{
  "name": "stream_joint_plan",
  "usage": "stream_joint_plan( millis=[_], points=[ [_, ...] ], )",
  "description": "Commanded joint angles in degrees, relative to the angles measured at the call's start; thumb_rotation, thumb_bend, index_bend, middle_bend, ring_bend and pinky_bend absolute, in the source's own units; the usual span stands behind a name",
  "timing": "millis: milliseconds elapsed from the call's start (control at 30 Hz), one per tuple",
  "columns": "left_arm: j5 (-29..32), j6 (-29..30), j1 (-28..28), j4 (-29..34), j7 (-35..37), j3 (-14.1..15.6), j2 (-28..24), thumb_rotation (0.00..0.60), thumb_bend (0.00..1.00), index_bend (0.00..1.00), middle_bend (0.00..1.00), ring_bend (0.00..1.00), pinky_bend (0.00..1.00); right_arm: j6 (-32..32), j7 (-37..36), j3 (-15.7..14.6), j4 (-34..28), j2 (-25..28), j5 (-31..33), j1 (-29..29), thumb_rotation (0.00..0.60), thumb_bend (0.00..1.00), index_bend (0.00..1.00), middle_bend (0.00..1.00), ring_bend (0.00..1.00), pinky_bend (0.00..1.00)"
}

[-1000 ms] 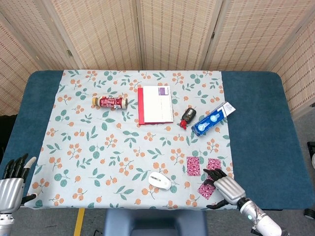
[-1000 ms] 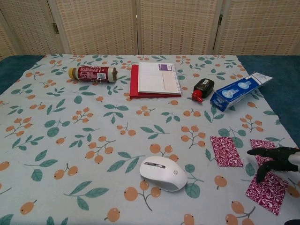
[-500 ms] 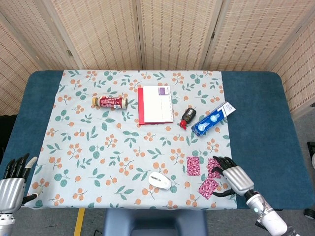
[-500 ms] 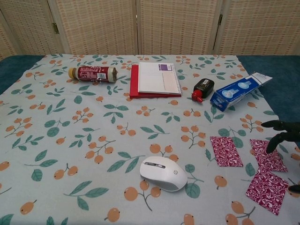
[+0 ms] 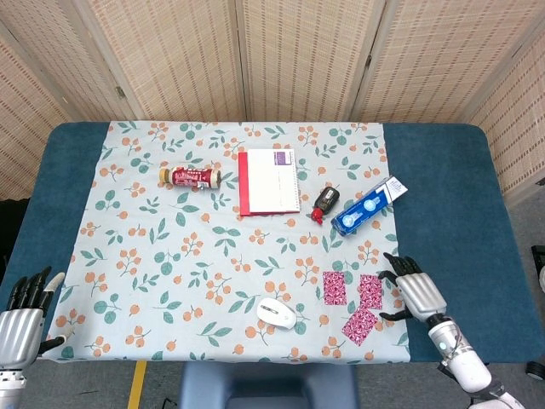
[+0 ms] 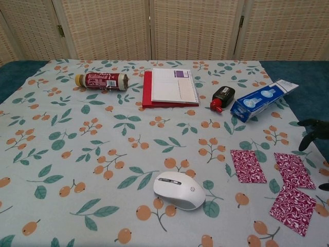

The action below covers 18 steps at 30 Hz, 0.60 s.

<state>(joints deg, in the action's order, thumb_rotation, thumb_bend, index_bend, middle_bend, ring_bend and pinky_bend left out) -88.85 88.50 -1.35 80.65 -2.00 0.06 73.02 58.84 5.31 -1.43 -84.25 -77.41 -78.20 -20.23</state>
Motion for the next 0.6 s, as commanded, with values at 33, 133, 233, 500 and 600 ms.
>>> stream_joint_plan(
  millis=[33, 133, 233, 500, 600],
  points=[
    [0.10, -0.13, 0.00, -0.09, 0.01, 0.03, 0.03, 0.600, 0.23, 0.13, 0.03, 0.07, 0.00, -1.01, 0.81, 0.37, 0.93, -1.09, 0.67, -0.53, 0.462, 0.11, 0.28, 0.02, 0.00, 0.00],
    [0.26, -0.21, 0.04, -0.19, 0.11, 0.02, 0.05, 0.600, 0.23, 0.13, 0.03, 0.07, 0.00, -1.75, 1.31, 0.54, 1.83, -1.93, 1.20, -0.85, 0.463, 0.11, 0.28, 0.02, 0.00, 0.00],
    [0.44, -0.22, 0.10, -0.28, 0.20, -0.03, 0.03, 0.600, 0.23, 0.13, 0.03, 0.07, 0.00, -1.73, 1.50, 0.34, 1.76, -2.29, 0.66, -0.95, 0.461, 0.11, 0.28, 0.01, 0.00, 0.00],
    [0.22, -0.38, -0.08, -0.33, 0.13, 0.03, 0.25, 0.600, 0.23, 0.13, 0.03, 0.07, 0.00, -1.64, 2.40, 1.17, 3.44, -3.36, 1.88, -1.04, 0.462, 0.11, 0.27, 0.02, 0.00, 0.00],
    [0.24, -0.46, -0.14, -0.37, 0.08, 0.00, 0.28, 0.600, 0.23, 0.13, 0.03, 0.07, 0.00, -1.67, 2.84, 1.19, 4.32, -4.29, 2.04, -1.05, 0.463, 0.11, 0.26, 0.01, 0.00, 0.00]
  ],
)
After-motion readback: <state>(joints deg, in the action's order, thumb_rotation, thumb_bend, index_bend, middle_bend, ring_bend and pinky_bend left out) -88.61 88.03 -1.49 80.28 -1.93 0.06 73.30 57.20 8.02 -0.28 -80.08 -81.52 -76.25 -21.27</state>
